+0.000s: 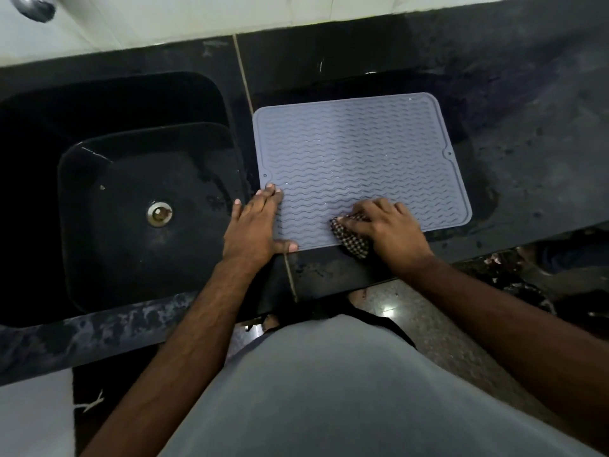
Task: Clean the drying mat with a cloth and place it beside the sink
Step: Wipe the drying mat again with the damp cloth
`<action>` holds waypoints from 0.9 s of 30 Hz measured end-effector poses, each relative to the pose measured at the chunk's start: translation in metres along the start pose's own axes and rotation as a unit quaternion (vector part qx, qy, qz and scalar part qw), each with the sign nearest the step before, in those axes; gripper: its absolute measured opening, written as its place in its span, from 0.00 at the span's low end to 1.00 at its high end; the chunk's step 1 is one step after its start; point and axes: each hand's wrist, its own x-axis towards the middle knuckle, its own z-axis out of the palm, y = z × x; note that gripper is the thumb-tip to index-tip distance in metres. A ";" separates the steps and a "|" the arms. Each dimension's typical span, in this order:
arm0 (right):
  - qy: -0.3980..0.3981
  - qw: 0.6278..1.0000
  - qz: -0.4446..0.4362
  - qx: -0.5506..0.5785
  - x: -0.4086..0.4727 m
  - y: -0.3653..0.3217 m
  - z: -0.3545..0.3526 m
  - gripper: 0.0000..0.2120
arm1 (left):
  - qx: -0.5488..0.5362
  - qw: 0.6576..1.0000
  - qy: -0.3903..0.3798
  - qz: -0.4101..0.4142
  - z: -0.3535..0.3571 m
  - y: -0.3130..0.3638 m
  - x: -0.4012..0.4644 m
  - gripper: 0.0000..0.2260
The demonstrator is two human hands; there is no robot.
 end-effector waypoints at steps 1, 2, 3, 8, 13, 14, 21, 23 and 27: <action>-0.021 0.999 0.026 0.002 -0.001 0.001 -0.007 0.25 | -0.004 1.000 0.000 0.000 0.001 0.000 0.000 0.51; -0.036 0.998 0.053 0.007 0.000 0.000 -0.012 0.24 | -0.006 1.000 -0.001 0.000 0.001 0.000 0.000 0.51; -0.049 0.996 0.078 0.010 0.001 -0.001 -0.018 0.24 | -0.005 1.000 0.000 0.001 0.001 0.000 -0.001 0.51; -0.124 0.978 0.128 0.111 -0.002 -0.010 -0.041 0.32 | 0.017 1.000 -0.002 0.007 0.001 0.002 -0.001 0.51; -0.001 0.986 0.026 0.164 0.014 -0.056 -0.033 0.35 | 0.005 0.999 -0.019 0.032 -0.001 -0.004 -0.002 0.50; 0.007 0.987 0.016 0.161 0.021 -0.064 -0.027 0.35 | 0.012 0.999 -0.024 0.040 -0.003 -0.006 -0.002 0.50; 0.020 0.992 -0.092 0.080 0.032 -0.096 0.007 0.26 | 0.019 0.995 -0.042 0.091 -0.010 -0.024 -0.004 0.45; 0.019 0.990 -0.128 0.056 0.023 -0.084 0.011 0.26 | 0.031 0.994 -0.055 0.091 -0.009 -0.026 -0.003 0.51; 0.009 0.991 -0.137 0.011 0.010 -0.056 0.006 0.25 | 0.042 0.993 -0.074 0.083 -0.010 -0.027 0.000 0.57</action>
